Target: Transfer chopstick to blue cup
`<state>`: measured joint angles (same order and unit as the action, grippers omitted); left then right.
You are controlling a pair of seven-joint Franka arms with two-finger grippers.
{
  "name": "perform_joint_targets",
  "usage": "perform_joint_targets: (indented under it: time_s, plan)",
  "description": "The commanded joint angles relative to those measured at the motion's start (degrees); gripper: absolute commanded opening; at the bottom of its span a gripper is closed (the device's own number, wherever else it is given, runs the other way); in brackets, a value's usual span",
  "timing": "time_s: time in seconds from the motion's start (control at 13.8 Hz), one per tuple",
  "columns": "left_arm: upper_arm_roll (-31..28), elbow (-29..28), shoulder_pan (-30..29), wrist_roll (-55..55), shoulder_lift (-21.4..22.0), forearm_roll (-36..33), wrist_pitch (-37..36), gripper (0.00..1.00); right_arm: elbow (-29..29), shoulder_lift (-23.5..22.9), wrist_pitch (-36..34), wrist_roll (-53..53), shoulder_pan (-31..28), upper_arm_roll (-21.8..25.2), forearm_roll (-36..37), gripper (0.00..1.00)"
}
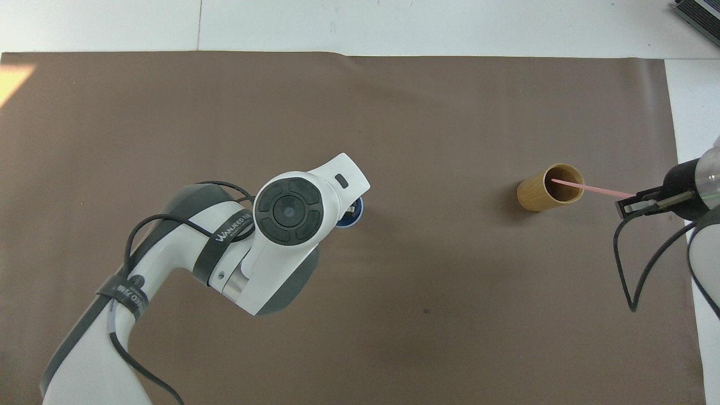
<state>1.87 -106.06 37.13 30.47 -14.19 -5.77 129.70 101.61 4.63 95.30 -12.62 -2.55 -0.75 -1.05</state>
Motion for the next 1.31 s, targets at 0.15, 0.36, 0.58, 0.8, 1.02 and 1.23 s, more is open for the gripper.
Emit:
perform_joint_targets:
  time_s: [0.15, 0.36, 0.58, 0.8, 1.02, 1.23]
  plan:
    - [-1.1, 0.5, 4.3, 1.2, -3.1, 0.6, 0.9, 0.00, -6.9, -0.7, -12.4, 16.6, -0.2, -1.1, -0.2, 0.00]
    - [-1.2, -0.1, 5.0, 1.8, -3.8, 0.7, 1.3, 0.00, -8.5, -1.1, -15.8, 17.9, -0.2, -1.9, -0.5, 0.00]
    - [-1.2, -0.1, 4.6, 4.6, -3.8, 1.3, 1.5, 1.00, -8.4, -1.1, -14.6, 24.4, -0.2, -5.9, -2.5, 0.00]
    - [-1.7, 0.3, 2.1, 4.7, 0.0, 1.3, -1.9, 1.00, -8.1, -0.9, -11.2, 43.8, -0.2, -11.0, -9.3, 0.00]
    - [-1.7, 0.7, -3.9, 2.7, 6.1, 1.1, -7.8, 1.00, -7.7, -1.2, -8.0, 53.8, 0.3, -14.9, -13.4, 0.00]
    - [-1.8, 0.8, -10.0, -3.2, 12.1, 1.2, -14.2, 1.00, -7.0, -2.3, -4.6, 63.2, 6.6, -15.1, -15.3, 0.00]
